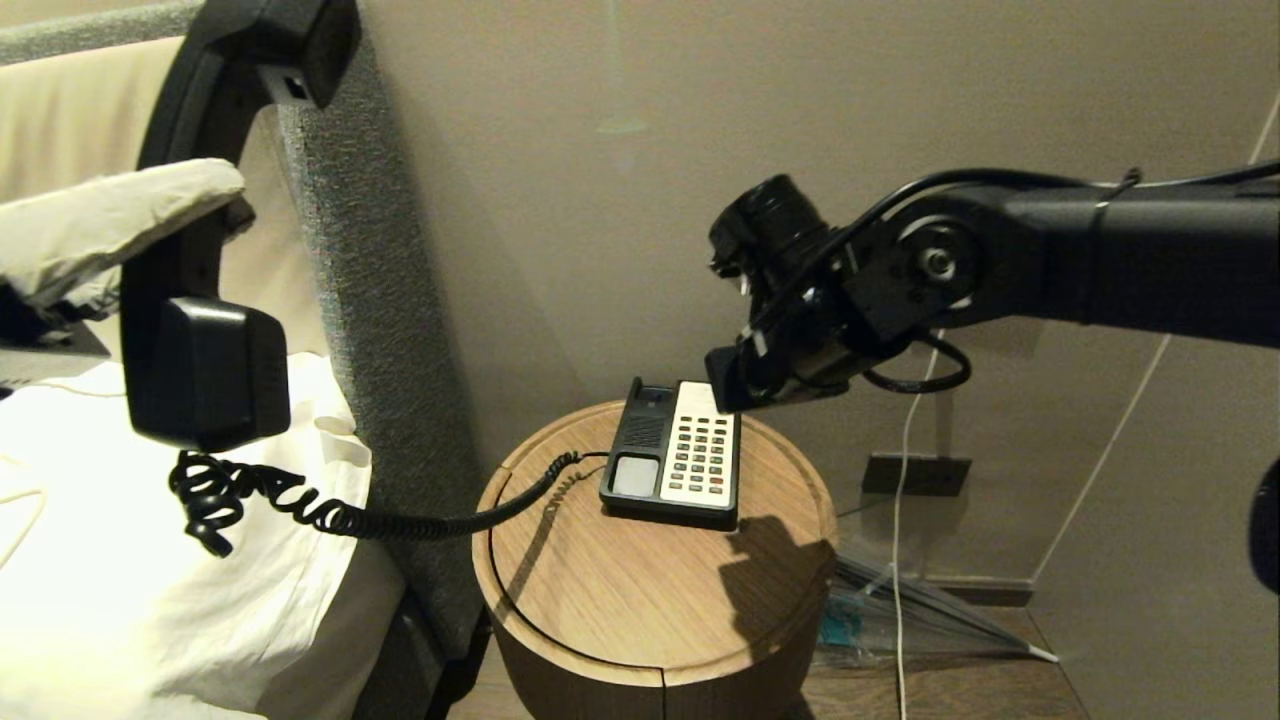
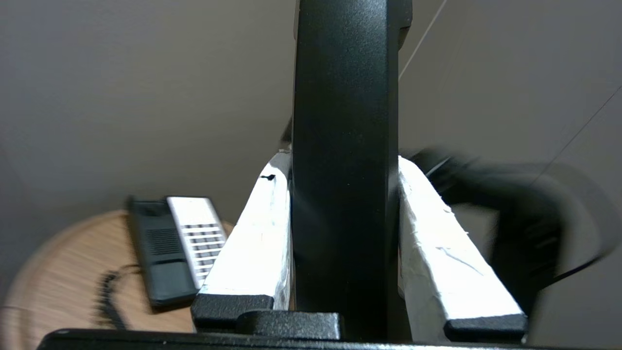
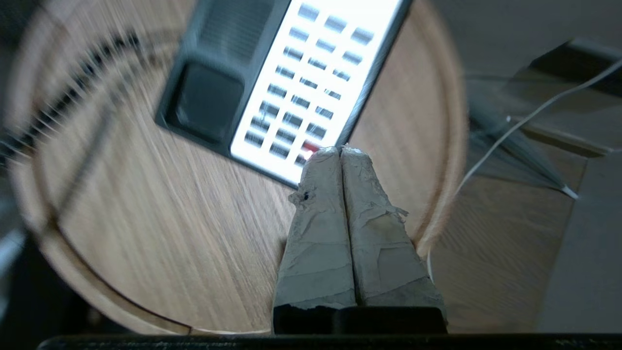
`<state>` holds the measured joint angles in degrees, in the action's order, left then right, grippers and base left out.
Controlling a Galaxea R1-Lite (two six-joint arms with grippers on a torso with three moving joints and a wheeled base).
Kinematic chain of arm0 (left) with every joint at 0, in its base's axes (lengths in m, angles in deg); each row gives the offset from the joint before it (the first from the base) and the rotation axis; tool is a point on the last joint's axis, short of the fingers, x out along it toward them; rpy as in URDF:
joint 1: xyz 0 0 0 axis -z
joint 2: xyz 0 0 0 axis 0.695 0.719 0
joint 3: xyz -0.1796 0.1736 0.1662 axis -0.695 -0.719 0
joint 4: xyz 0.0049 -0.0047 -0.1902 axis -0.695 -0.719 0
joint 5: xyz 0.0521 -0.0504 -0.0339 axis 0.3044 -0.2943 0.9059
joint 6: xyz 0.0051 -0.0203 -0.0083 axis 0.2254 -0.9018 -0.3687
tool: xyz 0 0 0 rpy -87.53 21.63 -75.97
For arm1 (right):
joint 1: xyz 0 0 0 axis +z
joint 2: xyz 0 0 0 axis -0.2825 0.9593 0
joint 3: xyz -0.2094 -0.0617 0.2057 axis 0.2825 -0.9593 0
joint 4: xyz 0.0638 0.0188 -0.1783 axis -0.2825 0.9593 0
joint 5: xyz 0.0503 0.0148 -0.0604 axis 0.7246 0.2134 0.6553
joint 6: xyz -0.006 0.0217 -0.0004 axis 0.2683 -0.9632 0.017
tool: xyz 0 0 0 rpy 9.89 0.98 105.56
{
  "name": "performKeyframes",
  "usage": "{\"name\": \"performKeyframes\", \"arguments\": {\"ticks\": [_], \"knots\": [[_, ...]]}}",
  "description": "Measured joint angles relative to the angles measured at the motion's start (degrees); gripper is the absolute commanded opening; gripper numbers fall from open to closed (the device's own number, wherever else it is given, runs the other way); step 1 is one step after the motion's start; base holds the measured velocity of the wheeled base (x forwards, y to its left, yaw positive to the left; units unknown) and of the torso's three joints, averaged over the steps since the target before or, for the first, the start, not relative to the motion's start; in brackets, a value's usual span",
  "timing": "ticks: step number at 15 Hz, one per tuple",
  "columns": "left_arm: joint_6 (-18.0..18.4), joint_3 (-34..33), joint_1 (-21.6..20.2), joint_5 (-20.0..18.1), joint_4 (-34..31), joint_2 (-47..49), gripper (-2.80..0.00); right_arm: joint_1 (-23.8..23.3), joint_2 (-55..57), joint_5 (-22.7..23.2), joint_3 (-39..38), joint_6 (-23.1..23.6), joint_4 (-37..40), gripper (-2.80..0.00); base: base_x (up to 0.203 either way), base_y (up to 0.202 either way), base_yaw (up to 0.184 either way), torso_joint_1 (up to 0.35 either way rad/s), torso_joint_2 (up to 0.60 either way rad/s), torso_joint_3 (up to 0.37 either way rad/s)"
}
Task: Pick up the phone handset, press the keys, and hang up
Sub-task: Put the handset back
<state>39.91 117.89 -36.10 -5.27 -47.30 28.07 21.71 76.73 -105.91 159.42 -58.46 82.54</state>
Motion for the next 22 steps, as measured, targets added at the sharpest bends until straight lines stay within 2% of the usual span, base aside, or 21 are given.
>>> {"name": "performKeyframes", "arguments": {"ticks": [2,3,5,7,10,13,16,18,20,22], "knots": [[9.18,1.50,3.57,1.20,-2.08,3.63,-2.80,-1.73,-5.12,0.23,0.05,-2.80,-0.52,-2.80,0.000,0.000,0.000,0.000,0.00,0.000],[13.12,2.27,5.98,3.38,-2.10,6.11,-2.80,-2.47,-8.05,0.34,-0.17,-5.04,-0.85,-2.80,0.000,0.000,0.000,0.000,0.00,0.000],[17.12,4.36,10.15,9.57,-1.67,11.57,-2.80,-3.56,-14.08,0.94,-0.59,-9.80,-0.96,-2.80,0.000,0.000,0.000,0.000,0.00,0.000],[17.72,7.38,13.58,13.52,-1.88,17.10,-2.80,-4.35,-19.88,1.57,-1.00,-12.18,-1.09,-2.80,0.000,0.000,0.000,0.000,0.00,0.000],[17.89,11.80,18.02,20.67,-2.36,26.74,-2.80,-4.91,-27.99,1.72,-1.87,-12.83,-0.96,-2.80,0.000,0.000,0.000,0.000,0.00,0.000],[17.84,17.05,21.61,30.14,-3.20,37.50,-2.80,-5.11,-34.46,1.88,-5.15,-12.83,-0.91,-2.80,0.000,0.000,0.000,0.000,0.00,0.000],[17.88,25.48,23.52,40.89,-8.10,46.77,-2.80,-5.14,-39.02,3.41,-8.96,-13.18,-1.44,-2.80,0.000,0.000,0.000,0.000,0.00,0.000],[18.20,29.52,24.22,44.30,-10.33,51.29,-2.80,-5.16,-40.97,4.39,-10.92,-13.90,-1.54,-2.80,0.000,0.000,0.000,0.000,0.00,0.000],[20.91,31.19,25.50,47.15,-11.78,54.67,-2.80,-5.16,-42.77,5.14,-12.75,-14.21,-1.65,-2.80,0.000,0.000,0.000,0.000,0.00,0.000],[24.01,31.52,25.86,48.15,-15.27,56.37,-2.80,-5.11,-44.25,5.38,-14.39,-14.45,-1.66,-2.80,0.000,0.000,0.000,0.000,0.00,0.000]]}}
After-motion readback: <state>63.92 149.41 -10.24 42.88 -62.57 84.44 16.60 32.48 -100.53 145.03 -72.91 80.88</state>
